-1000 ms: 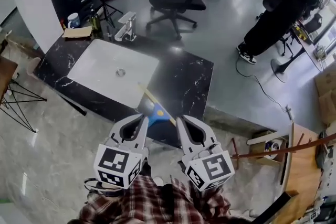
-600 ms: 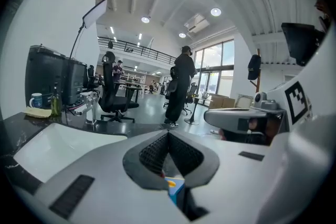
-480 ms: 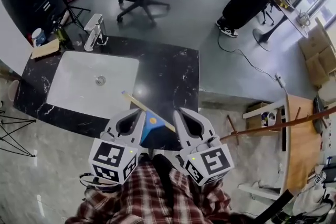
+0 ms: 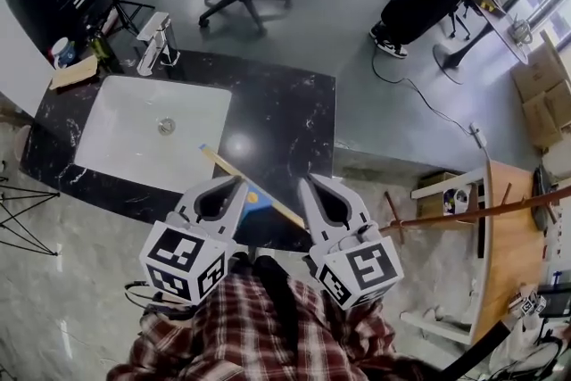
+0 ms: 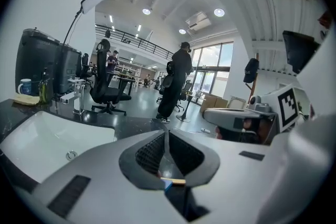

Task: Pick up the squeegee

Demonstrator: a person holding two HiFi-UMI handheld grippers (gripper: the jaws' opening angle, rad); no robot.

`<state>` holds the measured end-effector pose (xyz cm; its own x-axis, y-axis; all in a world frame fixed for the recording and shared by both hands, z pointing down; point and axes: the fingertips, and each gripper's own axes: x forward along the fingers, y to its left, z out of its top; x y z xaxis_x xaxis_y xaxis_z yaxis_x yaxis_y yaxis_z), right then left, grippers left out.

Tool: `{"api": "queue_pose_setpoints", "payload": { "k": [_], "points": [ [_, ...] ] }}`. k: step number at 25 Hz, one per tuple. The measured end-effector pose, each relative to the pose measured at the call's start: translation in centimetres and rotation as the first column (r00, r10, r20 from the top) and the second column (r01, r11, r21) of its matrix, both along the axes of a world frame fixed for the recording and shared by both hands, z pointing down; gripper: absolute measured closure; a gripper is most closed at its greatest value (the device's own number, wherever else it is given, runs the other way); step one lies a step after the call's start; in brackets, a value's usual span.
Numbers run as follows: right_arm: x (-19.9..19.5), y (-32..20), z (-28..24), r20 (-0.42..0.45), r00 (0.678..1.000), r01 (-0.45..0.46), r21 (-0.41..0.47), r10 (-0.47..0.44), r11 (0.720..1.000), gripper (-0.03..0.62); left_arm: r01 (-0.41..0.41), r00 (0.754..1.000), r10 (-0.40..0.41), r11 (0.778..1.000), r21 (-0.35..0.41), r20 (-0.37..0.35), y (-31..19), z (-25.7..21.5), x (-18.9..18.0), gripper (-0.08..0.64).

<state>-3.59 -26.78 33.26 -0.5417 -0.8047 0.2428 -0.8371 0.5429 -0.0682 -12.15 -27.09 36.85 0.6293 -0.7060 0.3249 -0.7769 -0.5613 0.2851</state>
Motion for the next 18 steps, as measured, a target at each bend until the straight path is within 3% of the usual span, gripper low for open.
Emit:
{"api": "queue_pose_setpoints", "payload": {
  "k": [2, 7, 13, 18],
  "points": [
    [0.2, 0.0, -0.1, 0.006, 1.000, 0.008, 0.002, -0.008, 1.000, 0.581, -0.012, 1.000, 0.013, 1.000, -0.011, 0.004, 0.2, 0.0, 0.2, 0.528],
    [0.3, -0.2, -0.5, 0.017, 1.000, 0.026, 0.014, -0.026, 1.000, 0.581, -0.048, 0.998, 0.050, 0.997, -0.064, 0.033, 0.7, 0.9, 0.3, 0.372],
    [0.8, -0.3, -0.9, 0.019, 0.999, 0.032, 0.024, -0.033, 0.999, 0.581, -0.059, 0.993, 0.067, 0.995, -0.082, 0.099, 0.8, 2.0, 0.1, 0.356],
    [1.3, -0.3, -0.8, 0.028, 0.999, 0.024, 0.025, -0.024, 0.999, 0.581, -0.107, 0.973, 0.142, 0.976, -0.191, 0.183, 1.7, 5.4, 0.6, 0.356]
  ]
}}
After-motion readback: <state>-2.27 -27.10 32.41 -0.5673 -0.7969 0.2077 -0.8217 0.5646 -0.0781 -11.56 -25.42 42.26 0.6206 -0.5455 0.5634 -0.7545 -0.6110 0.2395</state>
